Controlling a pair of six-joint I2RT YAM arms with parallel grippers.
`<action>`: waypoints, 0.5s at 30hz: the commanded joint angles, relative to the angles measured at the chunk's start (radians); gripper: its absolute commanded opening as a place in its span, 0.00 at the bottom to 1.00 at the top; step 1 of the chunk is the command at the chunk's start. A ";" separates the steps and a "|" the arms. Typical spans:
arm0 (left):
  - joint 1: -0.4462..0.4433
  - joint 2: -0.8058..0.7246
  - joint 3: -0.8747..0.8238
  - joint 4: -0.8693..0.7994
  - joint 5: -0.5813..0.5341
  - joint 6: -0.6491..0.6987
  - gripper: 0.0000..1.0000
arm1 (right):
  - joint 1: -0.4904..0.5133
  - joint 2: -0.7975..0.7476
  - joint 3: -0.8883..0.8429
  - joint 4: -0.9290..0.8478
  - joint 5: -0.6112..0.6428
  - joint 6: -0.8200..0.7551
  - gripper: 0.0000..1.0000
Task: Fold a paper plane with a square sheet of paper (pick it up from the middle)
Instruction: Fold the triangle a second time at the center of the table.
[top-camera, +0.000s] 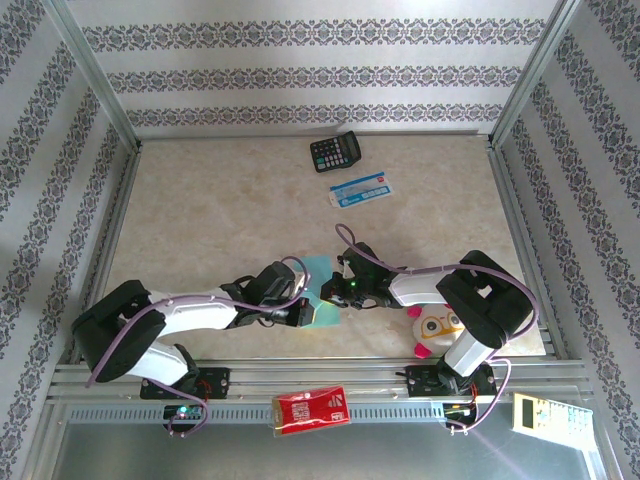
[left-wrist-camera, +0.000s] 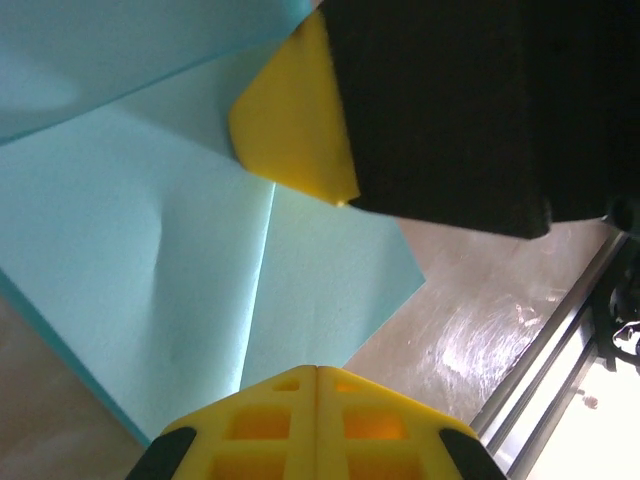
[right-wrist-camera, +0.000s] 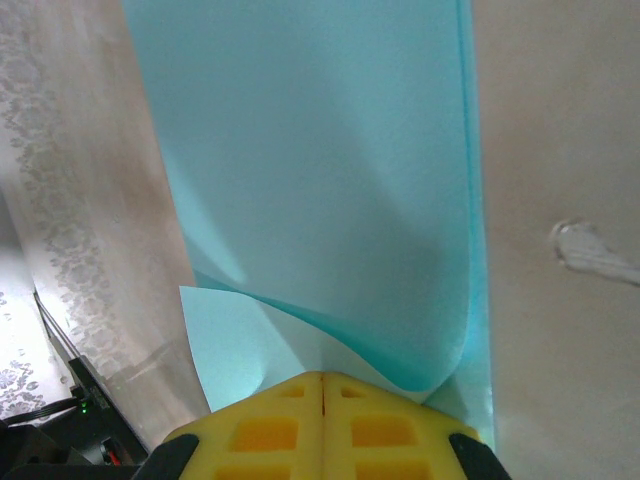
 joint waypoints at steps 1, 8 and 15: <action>-0.008 0.024 0.028 0.027 -0.012 0.016 0.00 | -0.008 0.047 -0.018 -0.110 0.062 -0.027 0.00; -0.006 0.064 0.023 0.020 -0.011 0.026 0.00 | -0.008 0.050 -0.016 -0.111 0.062 -0.025 0.00; 0.011 0.083 -0.009 0.033 0.005 0.003 0.00 | -0.007 0.053 -0.019 -0.114 0.065 -0.024 0.00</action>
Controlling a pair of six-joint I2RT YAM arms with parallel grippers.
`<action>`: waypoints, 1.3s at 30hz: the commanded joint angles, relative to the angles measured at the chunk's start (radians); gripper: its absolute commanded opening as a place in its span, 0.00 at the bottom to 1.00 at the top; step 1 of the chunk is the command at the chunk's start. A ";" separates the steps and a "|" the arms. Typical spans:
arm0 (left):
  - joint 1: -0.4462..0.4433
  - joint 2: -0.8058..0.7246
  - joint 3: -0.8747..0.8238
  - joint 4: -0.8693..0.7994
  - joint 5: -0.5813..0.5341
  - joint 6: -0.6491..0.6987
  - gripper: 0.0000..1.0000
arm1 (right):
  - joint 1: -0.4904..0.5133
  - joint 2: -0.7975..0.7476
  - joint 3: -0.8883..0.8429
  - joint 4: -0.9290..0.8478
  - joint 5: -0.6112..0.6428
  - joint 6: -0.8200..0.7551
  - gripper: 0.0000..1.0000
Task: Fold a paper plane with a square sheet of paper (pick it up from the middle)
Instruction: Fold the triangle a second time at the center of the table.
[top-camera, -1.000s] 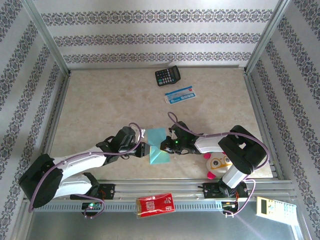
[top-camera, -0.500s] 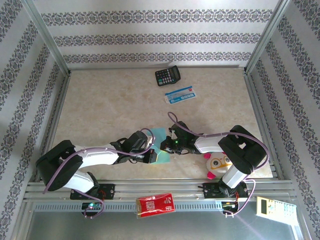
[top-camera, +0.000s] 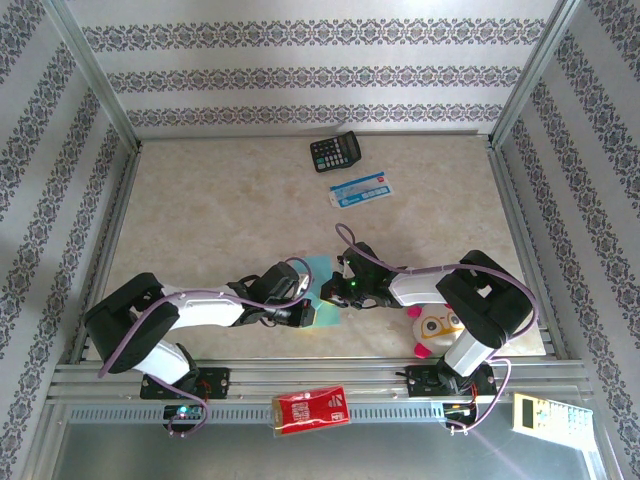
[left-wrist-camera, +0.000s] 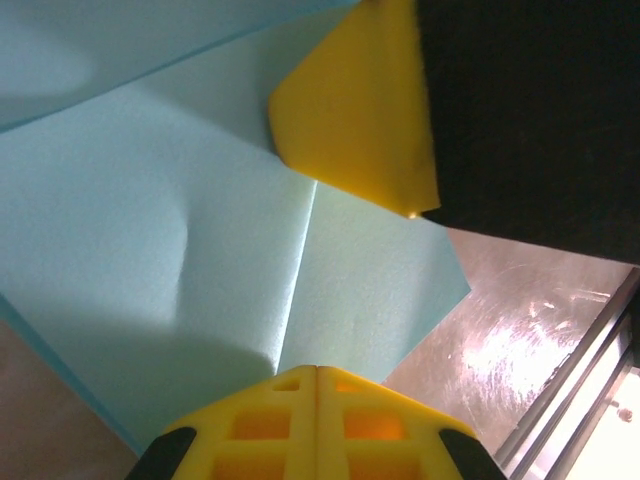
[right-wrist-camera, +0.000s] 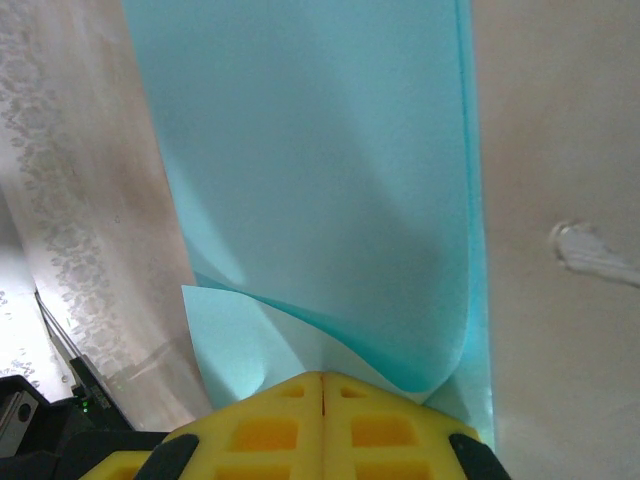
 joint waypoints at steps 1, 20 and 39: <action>0.011 0.010 -0.027 0.033 0.009 0.000 0.00 | -0.007 0.051 -0.021 -0.114 0.072 -0.023 0.00; 0.013 -0.048 -0.135 0.053 0.068 -0.095 0.00 | 0.000 0.048 -0.024 -0.158 0.097 -0.015 0.00; 0.041 -0.224 -0.138 0.066 0.090 -0.149 0.00 | 0.006 0.044 -0.012 -0.181 0.103 -0.023 0.00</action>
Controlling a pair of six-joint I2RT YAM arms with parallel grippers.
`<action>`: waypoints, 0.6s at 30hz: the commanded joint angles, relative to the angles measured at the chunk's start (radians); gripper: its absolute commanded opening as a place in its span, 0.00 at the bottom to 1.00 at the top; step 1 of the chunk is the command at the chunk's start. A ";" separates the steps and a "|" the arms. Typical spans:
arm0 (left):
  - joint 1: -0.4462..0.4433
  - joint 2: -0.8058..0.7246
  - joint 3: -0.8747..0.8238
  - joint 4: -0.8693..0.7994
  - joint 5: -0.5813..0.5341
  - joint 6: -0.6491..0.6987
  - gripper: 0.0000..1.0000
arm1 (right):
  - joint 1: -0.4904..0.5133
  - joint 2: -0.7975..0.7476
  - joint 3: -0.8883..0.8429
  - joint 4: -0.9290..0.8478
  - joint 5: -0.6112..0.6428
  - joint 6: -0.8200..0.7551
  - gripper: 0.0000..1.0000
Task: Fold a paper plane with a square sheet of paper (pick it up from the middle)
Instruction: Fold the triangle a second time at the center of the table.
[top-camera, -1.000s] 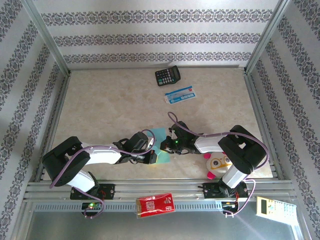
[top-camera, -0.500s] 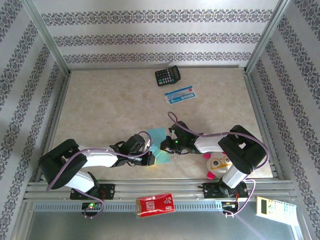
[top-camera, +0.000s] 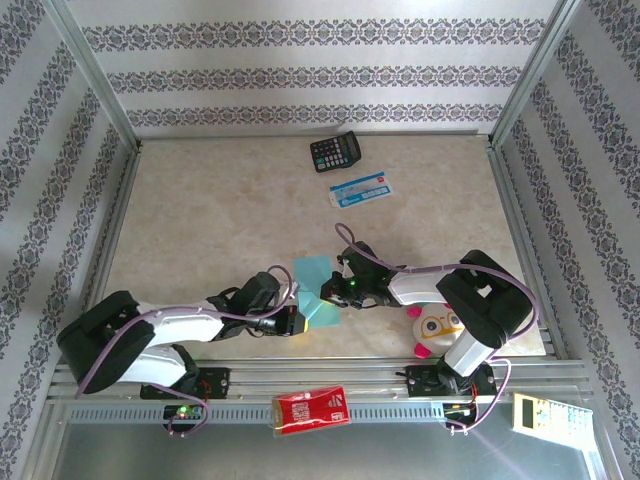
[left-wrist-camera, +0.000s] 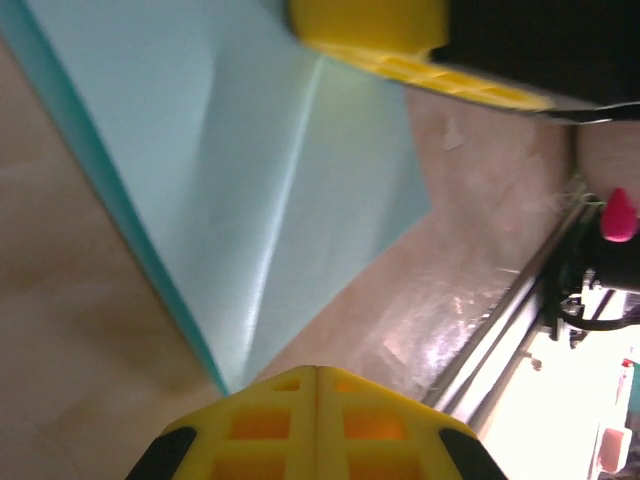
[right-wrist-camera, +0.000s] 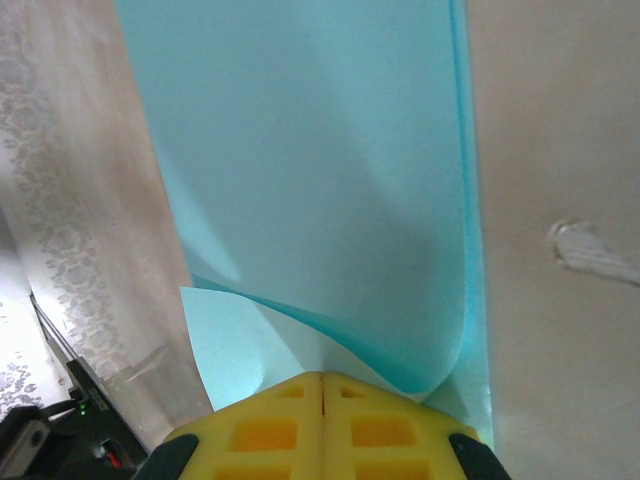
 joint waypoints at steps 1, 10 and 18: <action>0.024 -0.037 0.053 -0.058 -0.006 0.004 0.00 | 0.005 0.045 -0.026 -0.148 0.096 -0.023 0.00; 0.043 0.114 0.162 -0.085 -0.007 0.080 0.00 | 0.005 0.045 -0.022 -0.149 0.095 -0.024 0.00; 0.050 0.214 0.156 -0.083 -0.005 0.098 0.00 | 0.006 0.045 -0.022 -0.151 0.096 -0.022 0.00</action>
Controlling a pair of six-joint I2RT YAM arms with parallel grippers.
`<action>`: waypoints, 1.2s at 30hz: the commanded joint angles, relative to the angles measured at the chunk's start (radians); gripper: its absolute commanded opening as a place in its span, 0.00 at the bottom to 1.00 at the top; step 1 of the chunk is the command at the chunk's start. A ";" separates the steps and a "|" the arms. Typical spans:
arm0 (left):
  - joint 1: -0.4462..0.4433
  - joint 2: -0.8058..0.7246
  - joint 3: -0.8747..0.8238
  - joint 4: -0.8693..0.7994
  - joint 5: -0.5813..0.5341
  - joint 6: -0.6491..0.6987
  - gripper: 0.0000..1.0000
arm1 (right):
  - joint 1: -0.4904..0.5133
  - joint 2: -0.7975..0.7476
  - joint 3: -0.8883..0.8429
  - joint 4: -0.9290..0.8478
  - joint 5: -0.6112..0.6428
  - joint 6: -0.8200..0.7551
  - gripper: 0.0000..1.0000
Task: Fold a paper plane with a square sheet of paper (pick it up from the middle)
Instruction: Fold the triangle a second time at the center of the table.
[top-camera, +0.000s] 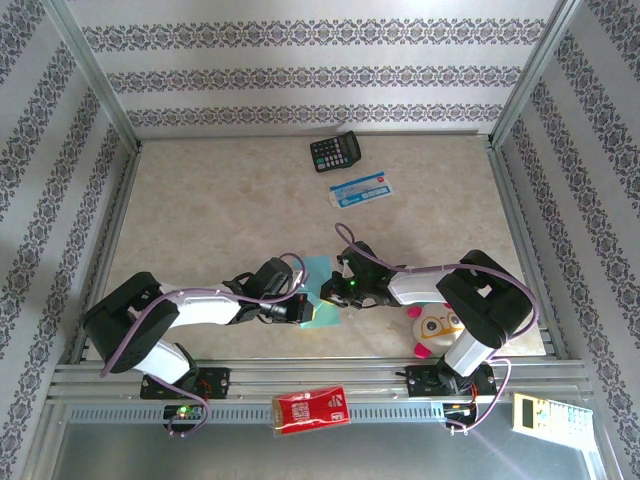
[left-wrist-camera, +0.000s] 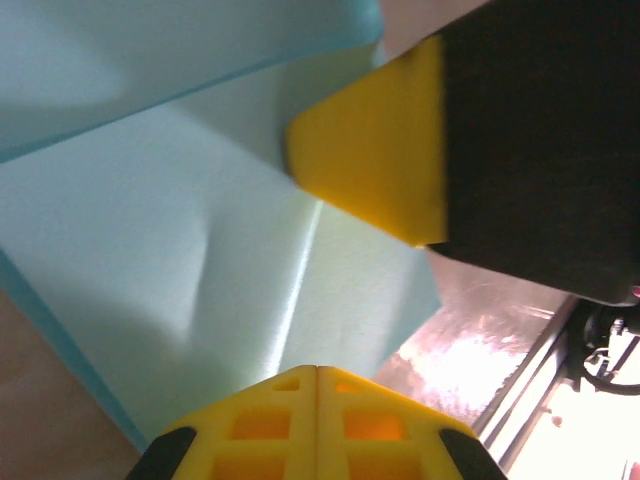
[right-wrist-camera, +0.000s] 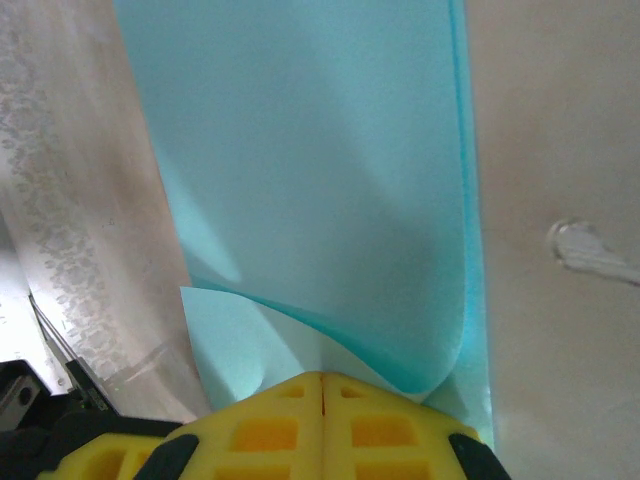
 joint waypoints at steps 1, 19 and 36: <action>0.014 0.023 -0.007 -0.022 0.002 0.027 0.00 | 0.006 0.045 -0.025 -0.145 0.095 -0.022 0.00; 0.014 -0.092 -0.160 -0.057 0.068 -0.002 0.00 | 0.006 0.051 -0.023 -0.164 0.107 -0.024 0.00; 0.026 -0.104 -0.026 0.008 0.065 -0.008 0.00 | 0.006 0.049 -0.020 -0.164 0.105 -0.026 0.00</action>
